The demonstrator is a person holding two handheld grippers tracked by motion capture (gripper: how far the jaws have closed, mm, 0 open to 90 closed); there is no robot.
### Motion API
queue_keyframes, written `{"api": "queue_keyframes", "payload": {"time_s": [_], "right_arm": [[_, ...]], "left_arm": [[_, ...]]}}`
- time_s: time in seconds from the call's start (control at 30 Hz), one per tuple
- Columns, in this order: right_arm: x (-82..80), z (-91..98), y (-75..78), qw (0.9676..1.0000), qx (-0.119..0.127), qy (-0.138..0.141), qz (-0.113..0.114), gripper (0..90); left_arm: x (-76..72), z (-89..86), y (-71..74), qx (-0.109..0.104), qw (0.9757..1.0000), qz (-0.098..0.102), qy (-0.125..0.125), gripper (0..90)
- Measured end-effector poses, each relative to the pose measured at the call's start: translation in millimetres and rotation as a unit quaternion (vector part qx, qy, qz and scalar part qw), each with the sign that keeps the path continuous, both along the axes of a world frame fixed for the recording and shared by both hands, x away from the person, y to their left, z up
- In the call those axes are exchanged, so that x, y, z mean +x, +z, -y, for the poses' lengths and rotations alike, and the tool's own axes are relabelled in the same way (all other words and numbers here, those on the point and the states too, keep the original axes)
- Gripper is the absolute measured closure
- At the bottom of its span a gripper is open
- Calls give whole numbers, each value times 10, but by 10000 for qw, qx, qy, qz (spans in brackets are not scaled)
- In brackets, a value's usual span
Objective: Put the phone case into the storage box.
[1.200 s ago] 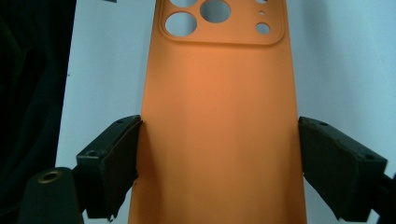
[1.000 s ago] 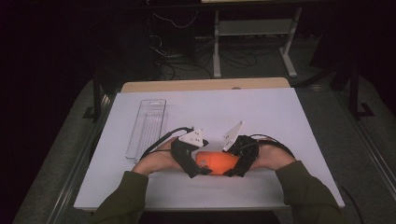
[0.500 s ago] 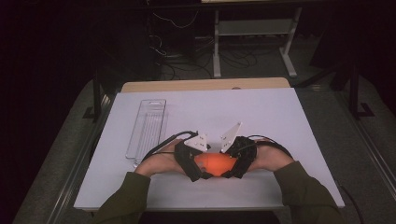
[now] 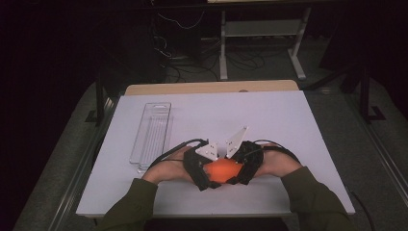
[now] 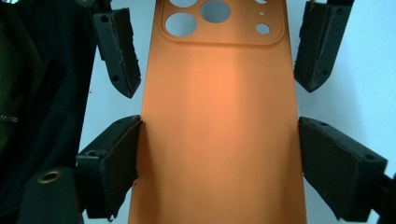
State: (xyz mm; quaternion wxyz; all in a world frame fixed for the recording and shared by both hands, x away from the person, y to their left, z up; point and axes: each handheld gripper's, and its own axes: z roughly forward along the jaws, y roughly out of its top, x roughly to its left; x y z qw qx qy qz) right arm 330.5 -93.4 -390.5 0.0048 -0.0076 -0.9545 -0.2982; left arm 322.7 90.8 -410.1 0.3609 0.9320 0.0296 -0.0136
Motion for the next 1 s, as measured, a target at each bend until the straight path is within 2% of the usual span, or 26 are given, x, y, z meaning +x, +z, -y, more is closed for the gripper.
{"api": "queue_keyframes", "payload": {"time_s": [0.4,0.43,0.47,0.73,0.77,1.0], "right_arm": [[-2,-8,21,10000,42,42,73,151],[-2,-9,22,10000,38,45,59,151],[-3,-10,21,10000,38,44,80,151],[-5,-18,12,10000,43,52,56,151],[-4,-17,12,10000,42,55,53,151],[-7,-22,17,9999,36,81,76,151]], "left_arm": [[1,14,-18,70,10000,20,-27,0],[12,9,-11,131,9998,91,-78,0],[1,14,-16,55,10000,27,-36,0],[12,4,-9,67,10000,29,-11,5],[12,3,-8,53,10000,48,-9,47],[16,-1,0,60,10000,32,-35,108]]}}
